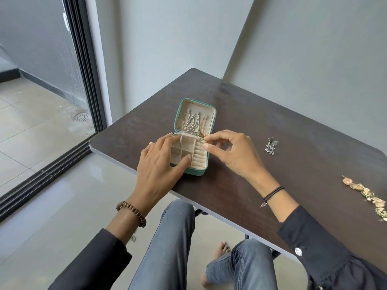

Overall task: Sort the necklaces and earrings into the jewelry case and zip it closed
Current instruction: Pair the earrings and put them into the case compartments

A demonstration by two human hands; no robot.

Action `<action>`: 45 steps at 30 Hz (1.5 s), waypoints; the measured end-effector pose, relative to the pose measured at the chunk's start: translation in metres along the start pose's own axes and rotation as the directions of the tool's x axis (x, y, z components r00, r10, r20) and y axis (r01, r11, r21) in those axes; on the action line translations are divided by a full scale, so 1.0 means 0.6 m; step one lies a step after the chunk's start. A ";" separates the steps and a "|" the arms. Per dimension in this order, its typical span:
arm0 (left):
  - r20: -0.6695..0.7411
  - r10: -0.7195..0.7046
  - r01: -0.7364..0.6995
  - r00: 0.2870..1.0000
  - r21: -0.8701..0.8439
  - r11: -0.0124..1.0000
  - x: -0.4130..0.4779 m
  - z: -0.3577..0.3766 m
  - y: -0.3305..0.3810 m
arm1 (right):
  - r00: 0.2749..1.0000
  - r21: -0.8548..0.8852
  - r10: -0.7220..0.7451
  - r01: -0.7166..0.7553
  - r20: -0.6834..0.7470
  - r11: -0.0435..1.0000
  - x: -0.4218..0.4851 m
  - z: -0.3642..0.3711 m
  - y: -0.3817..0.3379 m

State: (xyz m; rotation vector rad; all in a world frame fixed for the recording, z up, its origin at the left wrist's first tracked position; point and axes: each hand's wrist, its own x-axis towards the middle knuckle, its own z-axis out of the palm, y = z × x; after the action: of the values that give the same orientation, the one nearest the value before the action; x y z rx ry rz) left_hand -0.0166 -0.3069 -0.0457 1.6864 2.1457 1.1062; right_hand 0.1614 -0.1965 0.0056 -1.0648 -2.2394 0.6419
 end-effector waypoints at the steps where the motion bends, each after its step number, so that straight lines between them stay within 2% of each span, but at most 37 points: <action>1: -0.003 0.001 -0.001 1.000 0.002 1.000 0.000 0.001 0.000 | 1.000 -0.018 -0.014 0.014 0.002 1.000 0.001 0.000 -0.002; 17: -0.034 0.007 -0.006 0.999 0.030 1.000 -0.002 0.004 -0.004 | 0.989 -0.269 -0.123 0.139 0.077 0.953 0.009 0.015 -0.012; 27: -0.026 -0.005 0.006 1.000 0.033 0.999 -0.002 0.005 -0.005 | 0.985 -0.392 -0.091 0.142 0.146 0.909 0.003 0.019 -0.028; 31: -0.022 -0.001 0.002 1.000 0.030 1.000 -0.003 0.005 -0.004 | 0.985 -0.380 -0.047 0.108 0.166 0.919 -0.010 0.018 -0.032; 35: -0.019 0.001 0.000 1.000 0.038 0.999 -0.003 0.005 -0.003 | 0.975 -0.495 -0.033 0.140 0.218 0.857 -0.026 0.024 -0.040; 38: -0.010 0.006 -0.005 1.000 0.051 0.999 -0.004 0.005 -0.002 | 0.978 -0.555 -0.045 0.154 0.205 0.818 -0.036 0.029 -0.042; 41: 0.002 0.022 -0.022 1.000 0.067 0.997 -0.004 0.006 -0.004 | 0.984 -0.512 -0.053 0.134 0.169 0.848 -0.043 0.033 -0.036; 45: 0.032 0.051 -0.052 0.998 0.029 0.998 -0.006 0.001 -0.003 | 1.000 -0.295 0.000 0.009 0.030 0.955 -0.057 0.041 -0.023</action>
State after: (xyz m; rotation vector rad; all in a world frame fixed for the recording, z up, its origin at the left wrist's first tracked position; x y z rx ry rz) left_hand -0.0164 -0.3102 -0.0485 1.7699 2.1217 1.0590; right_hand 0.1554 -0.2363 -0.0131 -1.1979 -2.4150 0.3268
